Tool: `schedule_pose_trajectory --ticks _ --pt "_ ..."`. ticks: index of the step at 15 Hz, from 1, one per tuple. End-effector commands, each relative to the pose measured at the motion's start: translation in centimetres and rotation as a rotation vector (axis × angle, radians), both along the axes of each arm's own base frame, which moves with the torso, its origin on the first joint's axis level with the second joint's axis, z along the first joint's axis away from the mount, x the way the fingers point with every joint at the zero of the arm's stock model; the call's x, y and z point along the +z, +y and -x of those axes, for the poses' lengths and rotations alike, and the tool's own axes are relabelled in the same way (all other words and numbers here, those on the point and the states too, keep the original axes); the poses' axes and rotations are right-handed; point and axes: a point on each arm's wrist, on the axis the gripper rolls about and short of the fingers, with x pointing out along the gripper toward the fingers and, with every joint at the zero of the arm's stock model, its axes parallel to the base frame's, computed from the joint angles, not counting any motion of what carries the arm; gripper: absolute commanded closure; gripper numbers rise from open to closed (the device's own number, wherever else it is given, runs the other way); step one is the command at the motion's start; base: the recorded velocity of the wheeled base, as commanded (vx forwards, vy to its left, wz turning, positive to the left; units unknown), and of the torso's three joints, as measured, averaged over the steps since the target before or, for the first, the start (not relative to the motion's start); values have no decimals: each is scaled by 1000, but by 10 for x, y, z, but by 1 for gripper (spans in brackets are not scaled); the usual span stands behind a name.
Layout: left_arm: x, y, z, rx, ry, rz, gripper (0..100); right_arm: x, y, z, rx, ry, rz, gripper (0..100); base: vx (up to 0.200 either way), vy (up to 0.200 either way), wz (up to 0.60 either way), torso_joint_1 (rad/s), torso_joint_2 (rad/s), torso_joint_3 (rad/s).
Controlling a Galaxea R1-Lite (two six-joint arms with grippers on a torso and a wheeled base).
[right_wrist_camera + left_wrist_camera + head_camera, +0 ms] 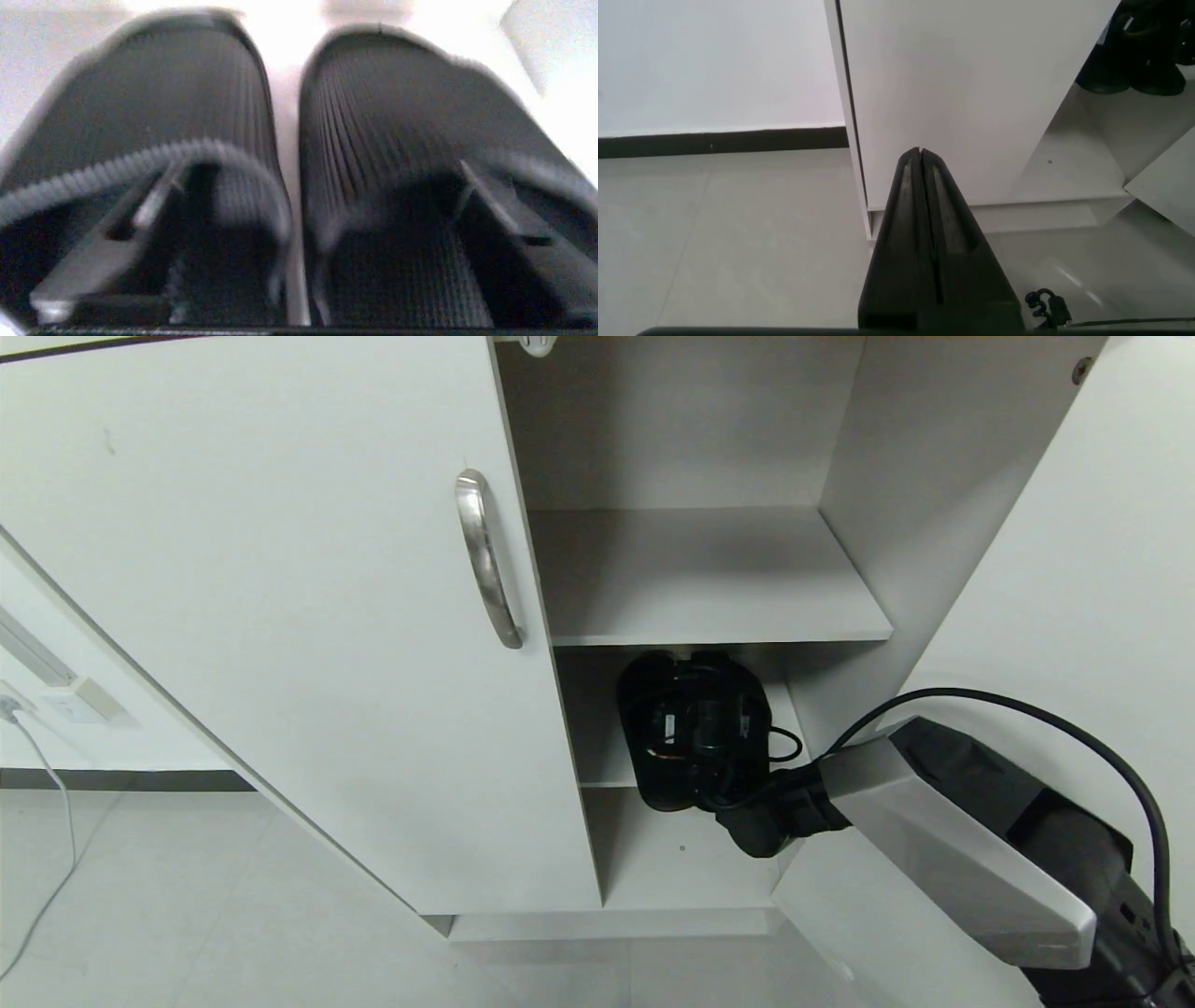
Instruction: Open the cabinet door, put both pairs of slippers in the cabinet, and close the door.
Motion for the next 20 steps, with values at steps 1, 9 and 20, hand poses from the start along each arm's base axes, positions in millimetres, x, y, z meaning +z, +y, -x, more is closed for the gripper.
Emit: schedule_pose_trajectory --ticks 1,9,20 --pt "0 0 0 -2 2 -1 100 13 -10 15 4 -7 -4 0 0 0 0 0 0 0" --pt "0 0 0 -4 0 0 100 31 -31 113 124 13 12 0 0 0 0 0 0 0" --pt "0 0 0 -2 2 -1 100 13 -42 171 317 59 43 0 0 0 0 0 0 0"
